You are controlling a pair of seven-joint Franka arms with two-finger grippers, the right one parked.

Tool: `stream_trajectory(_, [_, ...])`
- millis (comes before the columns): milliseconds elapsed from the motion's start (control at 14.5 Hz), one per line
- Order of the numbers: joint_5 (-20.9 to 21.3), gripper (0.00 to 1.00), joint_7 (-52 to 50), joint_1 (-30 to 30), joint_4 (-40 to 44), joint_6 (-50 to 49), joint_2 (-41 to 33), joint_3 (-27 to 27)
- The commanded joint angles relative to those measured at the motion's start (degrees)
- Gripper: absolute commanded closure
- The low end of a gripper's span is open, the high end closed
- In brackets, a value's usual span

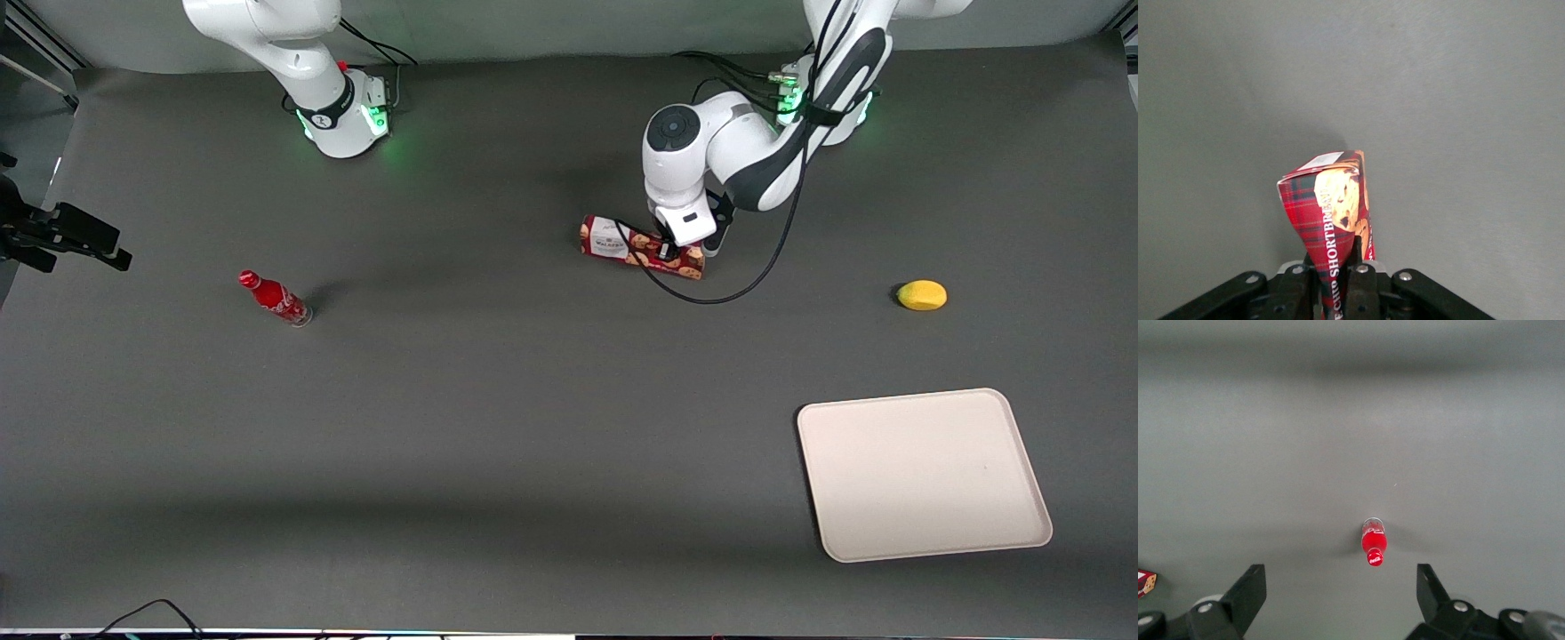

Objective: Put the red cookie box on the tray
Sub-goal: 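Lower the left gripper and grasp the cookie box by its end, then lift the cookie box and carry it past the lemon toward the tray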

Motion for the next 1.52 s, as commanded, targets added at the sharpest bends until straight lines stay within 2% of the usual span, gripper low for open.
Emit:
stream_trajectory(0, [1.1,1.0,0.8,-0.1,6.1,-8.8,-1.0,-0.8])
stream_trajectory(69, [0.7,1.0,1.5,0.0,7.2,-11.1,-1.6,-1.0])
stream_trajectory(138, [-1.5,1.0,2.9,-0.1,9.1,-13.5,-3.2,-1.0])
stream_trajectory(345, [-11.3,1.0,15.3,0.0,18.1,-27.2,-8.3,-0.1])
stream_trajectory(414, [-13.0,1.0,19.4,0.0,21.0,-31.1,-9.7,1.5])
stream_trajectory(621, [-13.9,1.0,29.6,0.0,28.0,-40.3,-11.7,6.4])
stream_trajectory(759, [-13.9,1.0,38.6,0.1,33.6,-45.3,-11.8,11.7])
stream_trajectory(1103, [-13.8,1.0,72.8,0.2,43.8,-54.5,-11.6,29.4])
stream_trajectory(1448, [-13.4,1.0,110.6,0.2,50.6,-53.2,-6.0,45.6])
